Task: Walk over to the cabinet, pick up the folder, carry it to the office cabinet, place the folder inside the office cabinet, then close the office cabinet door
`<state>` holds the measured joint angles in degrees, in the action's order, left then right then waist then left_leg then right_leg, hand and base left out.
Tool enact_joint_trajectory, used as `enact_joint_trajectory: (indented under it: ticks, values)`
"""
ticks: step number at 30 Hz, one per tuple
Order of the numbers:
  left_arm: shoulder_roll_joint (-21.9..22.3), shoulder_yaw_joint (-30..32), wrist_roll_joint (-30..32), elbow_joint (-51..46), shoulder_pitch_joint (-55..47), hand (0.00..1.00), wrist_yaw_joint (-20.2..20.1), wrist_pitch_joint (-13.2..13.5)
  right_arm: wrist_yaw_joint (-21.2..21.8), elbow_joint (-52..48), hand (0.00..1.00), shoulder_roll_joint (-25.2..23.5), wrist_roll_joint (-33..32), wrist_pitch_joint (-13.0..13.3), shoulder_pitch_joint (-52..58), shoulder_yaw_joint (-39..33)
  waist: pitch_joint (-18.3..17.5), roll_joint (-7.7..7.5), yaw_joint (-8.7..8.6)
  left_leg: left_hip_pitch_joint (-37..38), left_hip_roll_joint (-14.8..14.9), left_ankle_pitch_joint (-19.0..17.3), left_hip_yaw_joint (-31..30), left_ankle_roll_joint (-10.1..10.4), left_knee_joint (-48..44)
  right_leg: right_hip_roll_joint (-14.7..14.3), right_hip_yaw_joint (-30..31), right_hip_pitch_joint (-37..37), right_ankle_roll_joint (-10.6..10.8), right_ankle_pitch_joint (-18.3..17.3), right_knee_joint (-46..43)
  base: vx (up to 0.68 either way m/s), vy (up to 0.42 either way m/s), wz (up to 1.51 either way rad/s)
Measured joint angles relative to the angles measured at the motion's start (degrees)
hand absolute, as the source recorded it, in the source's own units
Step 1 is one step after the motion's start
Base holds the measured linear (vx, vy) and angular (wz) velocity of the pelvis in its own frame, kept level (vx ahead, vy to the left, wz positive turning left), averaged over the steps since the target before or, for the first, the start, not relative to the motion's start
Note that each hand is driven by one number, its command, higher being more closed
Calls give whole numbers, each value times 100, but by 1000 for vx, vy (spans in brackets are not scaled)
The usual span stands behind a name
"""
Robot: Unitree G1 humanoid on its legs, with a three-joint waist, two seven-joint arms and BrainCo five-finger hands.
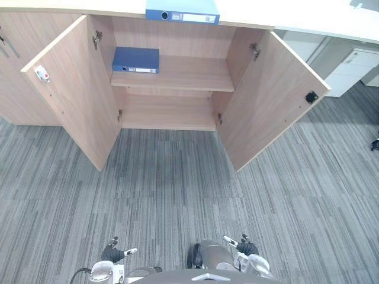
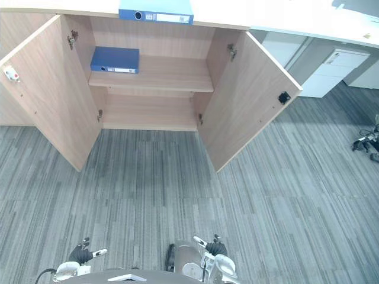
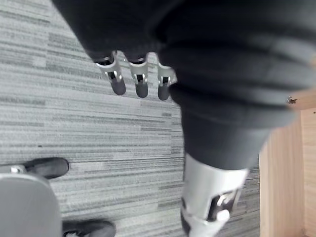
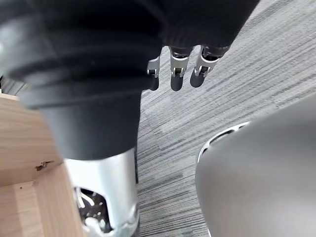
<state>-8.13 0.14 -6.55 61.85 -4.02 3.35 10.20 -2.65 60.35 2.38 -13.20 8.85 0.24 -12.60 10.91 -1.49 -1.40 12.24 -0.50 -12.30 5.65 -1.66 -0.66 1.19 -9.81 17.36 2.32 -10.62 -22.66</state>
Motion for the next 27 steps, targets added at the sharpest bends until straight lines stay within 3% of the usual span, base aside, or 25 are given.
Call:
enact_joint_trajectory:
  ticks: [2, 5, 7, 9, 11, 12, 15, 17, 18, 19, 22, 23, 24, 25, 26, 27]
  values:
    - [70, 109, -15, -1, -4, 0, 2, 2, 1, 8, 0, -16, -10, 1, 59, 32, -44, -103, -49, 211, -76, -150, -111, 233, -9, 95, 120, -37, -148, 915, 429, 360, -165, 32]
    - [446, 338, -15, 2, 50, 0, -1, 47, 12, -56, 0, 56, -45, 23, 49, 10, -92, 204, -57, -79, 216, -268, -88, 468, -866, -68, -2, -249, -299, 741, 526, 446, -210, 18]
    - [610, 759, -19, -59, 57, 0, -5, 68, -3, -97, 0, 52, -55, 5, 77, -95, -18, 274, -31, -779, 510, -272, 113, 719, -2827, -148, -30, -845, -423, 651, 918, 448, -213, 17]
    - [676, 995, -82, -90, 54, 0, 0, 94, -8, -154, 0, 27, -56, 1, 182, -85, 31, 264, 41, -1111, 995, -334, 537, 660, -4178, -236, -59, -1412, -498, 488, 1080, 305, -133, 0]
    - [696, 985, -111, -257, 52, 0, 1, 116, -37, -155, 0, 29, -57, -7, 229, -97, 47, 226, 140, -1499, 1304, -490, 877, 609, -4536, -240, 16, -1846, -512, 350, 1286, 270, -63, -11]
    - [693, 972, -107, -264, 53, 0, -6, 119, -43, -153, 0, 30, -63, -9, 227, -100, 42, 241, 136, -1635, 1321, -545, 938, 598, -4463, -225, 38, -1943, -513, 328, 1361, 290, 14, -16]
    - [650, 868, -107, -261, 61, 0, -2, 127, -47, -91, 0, 40, -110, -18, 174, -124, 50, 223, 148, -2166, 1015, -575, 1141, 573, -3113, 64, 197, -2182, -380, 184, 1548, 229, 97, -22]
    - [639, 768, -110, -254, 91, 0, 3, 167, -56, -67, 0, 52, -110, -30, 196, -167, 42, 240, 174, -2411, 572, 98, 821, 599, -1554, 285, 372, -2319, -147, 38, 1638, 296, 205, -31]
    - [628, 744, -114, -253, 102, 0, 0, 168, -64, -52, 0, 57, -109, -30, 198, -159, 44, 235, 203, -2422, 515, 462, 753, 552, -1374, 304, 444, -2354, -73, -5, 1664, 325, 254, -58]
    - [614, 682, -116, -223, 109, 0, 3, 176, -95, -23, 0, 54, -109, -31, 201, -133, 5, 201, 281, -2359, 432, 960, 699, 288, -1327, 344, 621, -2422, 56, -76, 1723, 375, 263, -51]
    - [429, 609, -116, -154, 213, 0, -9, 164, -127, 136, 0, -86, -105, -28, 189, -125, -75, -118, 289, -2338, 214, 342, 905, 77, -1745, 639, 851, -2418, 187, -141, 1398, 416, 224, -31]
    - [413, 611, -115, -137, 216, 0, -9, 163, -127, 147, 0, -88, -105, -32, 193, -133, -82, -128, 312, -2248, 203, 283, 964, 24, -1742, 660, 934, -2337, 190, -146, 1135, 470, 275, -39]
    - [415, 609, -113, -68, 220, 0, -16, 164, -125, 139, 0, -93, -102, -28, 186, -170, -75, -110, 316, -2006, 173, 162, 1025, 2, -1675, 675, 1071, -2074, 215, -153, 305, 376, 238, -28]
    - [402, 590, -113, 3, 226, 0, -34, 141, -125, 128, 0, -97, -108, -21, 183, -213, -73, -122, 285, -1689, 100, 117, 1051, -62, -1555, 741, 1162, -1682, 414, -58, -851, 380, 211, -20]
    - [387, 579, -111, 21, 225, 0, -42, 123, -125, 126, 0, -95, -108, -4, 176, -220, -47, -83, 268, -1513, 63, 90, 1047, -104, -1476, 758, 1217, -1479, 538, -59, -1401, 406, 167, 4]
    - [346, 473, -112, 85, 222, 0, -41, 96, -123, 111, 0, -92, -106, 2, 152, -214, -38, -70, 225, -1148, -12, 63, 960, -149, -1327, 760, 1156, -1222, 573, -249, -2262, 500, 147, 26]
